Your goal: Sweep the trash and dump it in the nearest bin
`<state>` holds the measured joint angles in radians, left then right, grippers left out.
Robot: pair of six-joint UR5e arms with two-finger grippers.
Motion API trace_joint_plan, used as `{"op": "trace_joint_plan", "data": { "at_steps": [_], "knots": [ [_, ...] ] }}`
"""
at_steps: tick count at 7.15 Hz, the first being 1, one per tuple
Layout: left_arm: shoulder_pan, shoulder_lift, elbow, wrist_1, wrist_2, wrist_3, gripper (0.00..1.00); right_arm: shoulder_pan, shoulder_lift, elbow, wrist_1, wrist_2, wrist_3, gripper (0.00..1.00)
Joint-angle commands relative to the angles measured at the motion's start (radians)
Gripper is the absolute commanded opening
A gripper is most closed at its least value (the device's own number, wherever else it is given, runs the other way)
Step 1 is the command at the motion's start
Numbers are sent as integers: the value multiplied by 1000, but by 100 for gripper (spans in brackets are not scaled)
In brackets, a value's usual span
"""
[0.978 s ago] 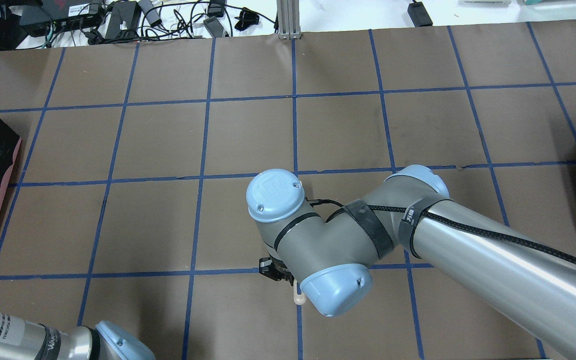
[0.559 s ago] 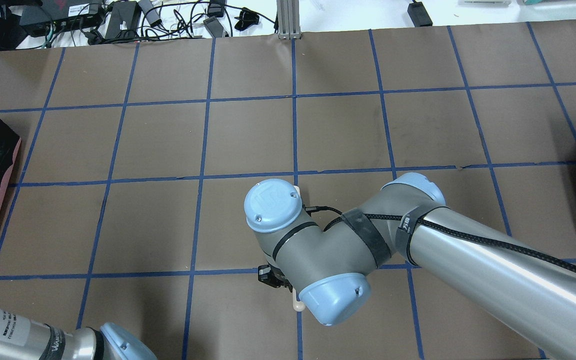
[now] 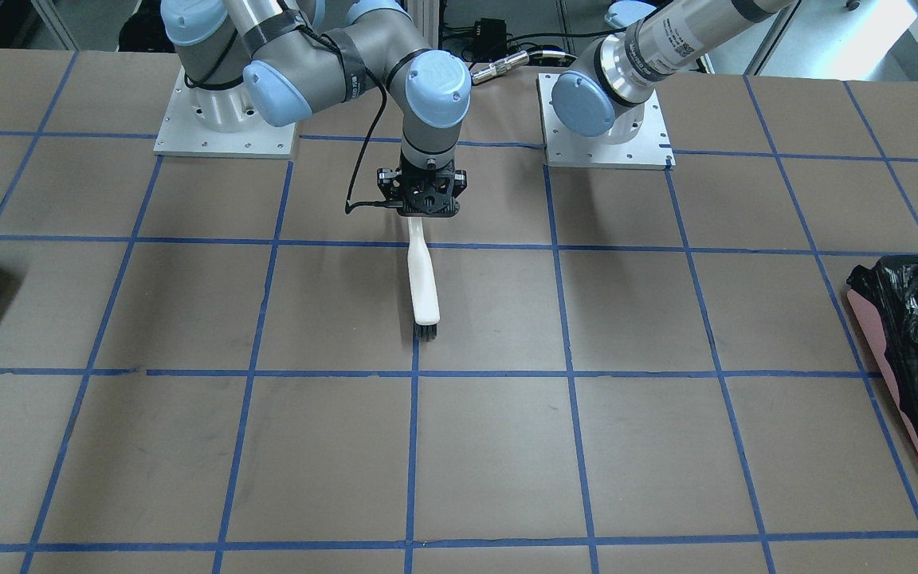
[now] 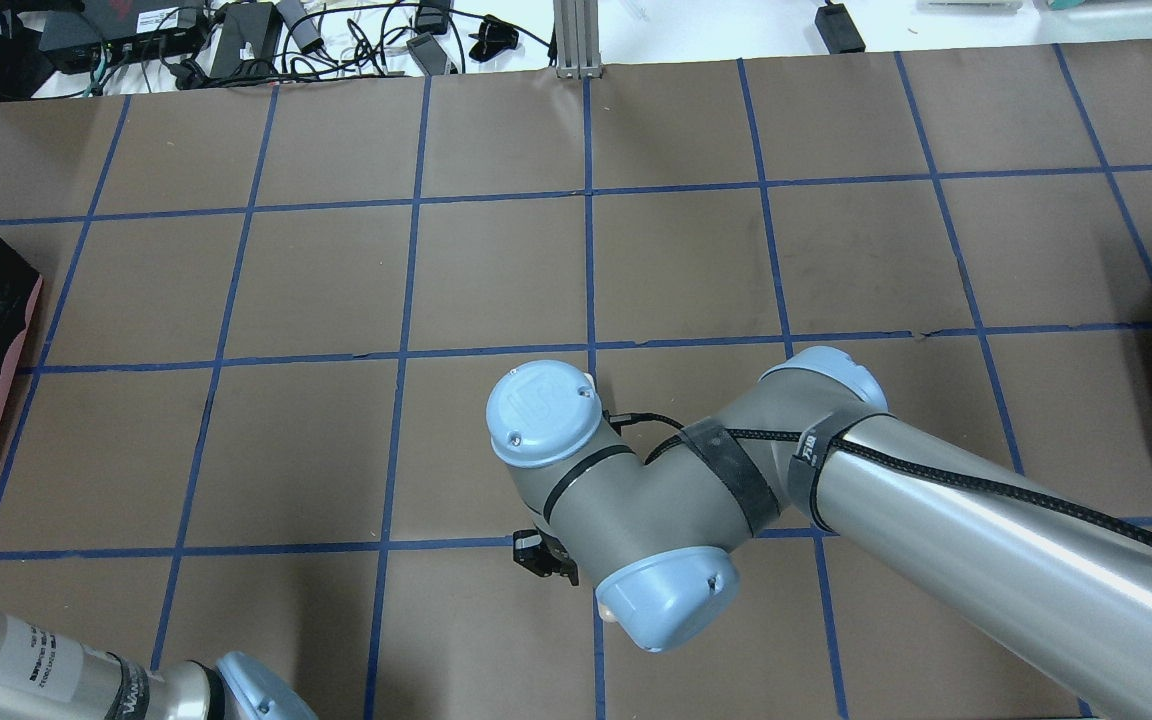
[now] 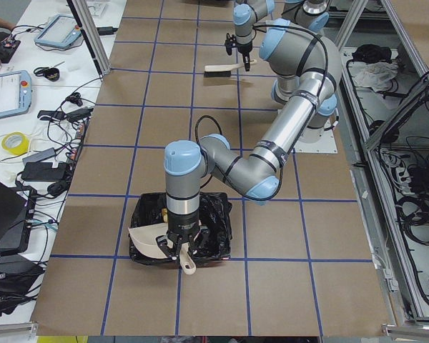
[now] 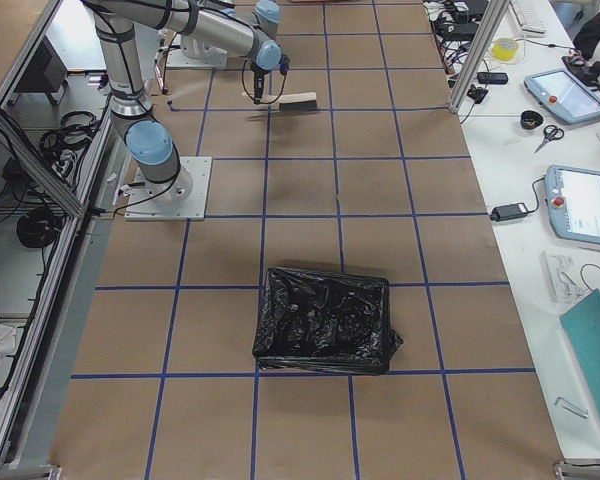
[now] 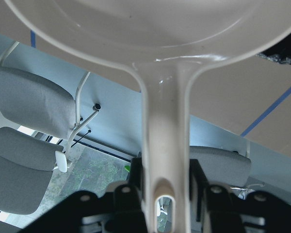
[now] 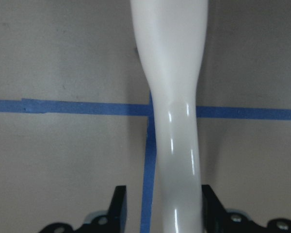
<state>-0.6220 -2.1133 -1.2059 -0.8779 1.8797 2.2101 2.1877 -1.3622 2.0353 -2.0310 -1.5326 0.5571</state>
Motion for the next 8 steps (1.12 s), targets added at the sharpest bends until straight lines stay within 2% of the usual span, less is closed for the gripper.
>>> {"op": "trace_joint_plan", "data": {
  "at_steps": [1, 4, 6, 8],
  "knots": [
    [-2, 21, -3, 13, 9, 42, 0, 0, 0, -1, 0, -3, 0, 99],
    [-42, 67, 2, 4, -1, 71, 0, 0, -9, -13, 0, -3, 1, 100],
    [-148, 136, 3, -150, -5, -132, 0, -6, -53, -49, 33, 0, 0, 100],
    [-234, 173, -3, -318, -65, -385, 0, -23, -102, -139, 150, -30, -3, 100]
  ]
}}
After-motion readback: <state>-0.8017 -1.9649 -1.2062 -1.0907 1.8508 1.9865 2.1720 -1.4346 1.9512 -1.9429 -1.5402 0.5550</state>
